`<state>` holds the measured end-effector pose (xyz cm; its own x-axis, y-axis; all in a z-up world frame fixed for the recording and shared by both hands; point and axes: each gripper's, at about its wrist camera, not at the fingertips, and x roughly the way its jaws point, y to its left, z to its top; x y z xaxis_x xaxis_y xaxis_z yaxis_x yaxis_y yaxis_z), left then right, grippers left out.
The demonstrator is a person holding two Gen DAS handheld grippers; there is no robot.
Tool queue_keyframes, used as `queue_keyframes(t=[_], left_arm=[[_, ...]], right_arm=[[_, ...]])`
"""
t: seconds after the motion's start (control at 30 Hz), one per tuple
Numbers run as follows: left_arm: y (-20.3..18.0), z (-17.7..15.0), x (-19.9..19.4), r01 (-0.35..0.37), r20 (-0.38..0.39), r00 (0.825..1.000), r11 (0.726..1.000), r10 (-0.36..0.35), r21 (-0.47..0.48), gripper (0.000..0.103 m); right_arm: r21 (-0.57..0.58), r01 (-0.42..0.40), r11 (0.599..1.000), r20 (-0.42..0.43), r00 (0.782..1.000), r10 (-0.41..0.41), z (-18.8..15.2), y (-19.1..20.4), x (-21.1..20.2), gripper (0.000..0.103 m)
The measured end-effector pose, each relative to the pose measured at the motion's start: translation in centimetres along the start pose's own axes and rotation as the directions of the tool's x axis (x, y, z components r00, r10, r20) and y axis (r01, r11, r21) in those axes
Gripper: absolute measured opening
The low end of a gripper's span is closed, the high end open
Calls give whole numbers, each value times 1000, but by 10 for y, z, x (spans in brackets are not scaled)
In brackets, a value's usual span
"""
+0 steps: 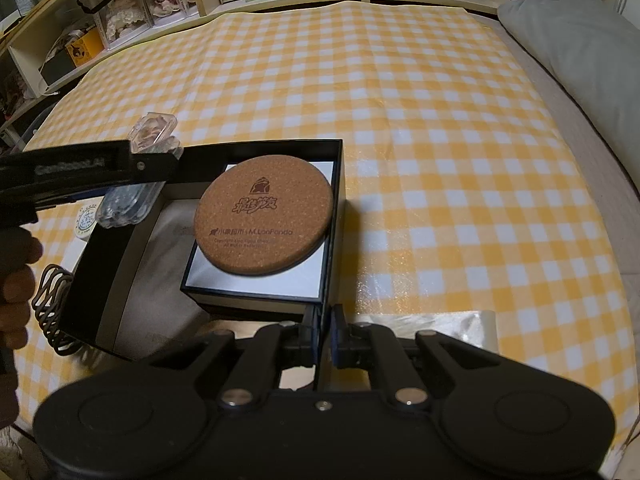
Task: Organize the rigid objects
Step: 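Carry the clear case with the left tool into the black box, then open the left tool to release the clear case and withdraw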
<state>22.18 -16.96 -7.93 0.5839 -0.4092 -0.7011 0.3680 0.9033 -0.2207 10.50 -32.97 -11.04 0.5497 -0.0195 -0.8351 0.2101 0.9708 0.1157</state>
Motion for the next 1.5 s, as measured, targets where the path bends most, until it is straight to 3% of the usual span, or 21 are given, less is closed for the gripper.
queue_keyframes(t=[0.3,0.43,0.87,1.07,1.23,1.5], left_arm=[[-2,-1,5,-11,6,1000,1000,11,6,74],[-3,0,4,6,1,1000,1000,-6,1,83],[-13,1,-7,17,-58,998,999,-14,42,85],[-17,1,-15,17,-75,997,997,-12,71,91],[-19,3,-22,25,-88,996,995,-17,94,102],[-19,4,-32,25,-112,994,994,-13,103,103]], right_arm=[[0,1,1000,0,1000,-1,0,1,0,7],[0,1,1000,0,1000,-1,0,1,0,7],[0,2,1000,0,1000,-2,0,1,0,7],[-1,2,1000,0,1000,-2,0,1,0,7],[0,2,1000,0,1000,-2,-1,1,0,7],[0,2,1000,0,1000,-2,-1,1,0,7]])
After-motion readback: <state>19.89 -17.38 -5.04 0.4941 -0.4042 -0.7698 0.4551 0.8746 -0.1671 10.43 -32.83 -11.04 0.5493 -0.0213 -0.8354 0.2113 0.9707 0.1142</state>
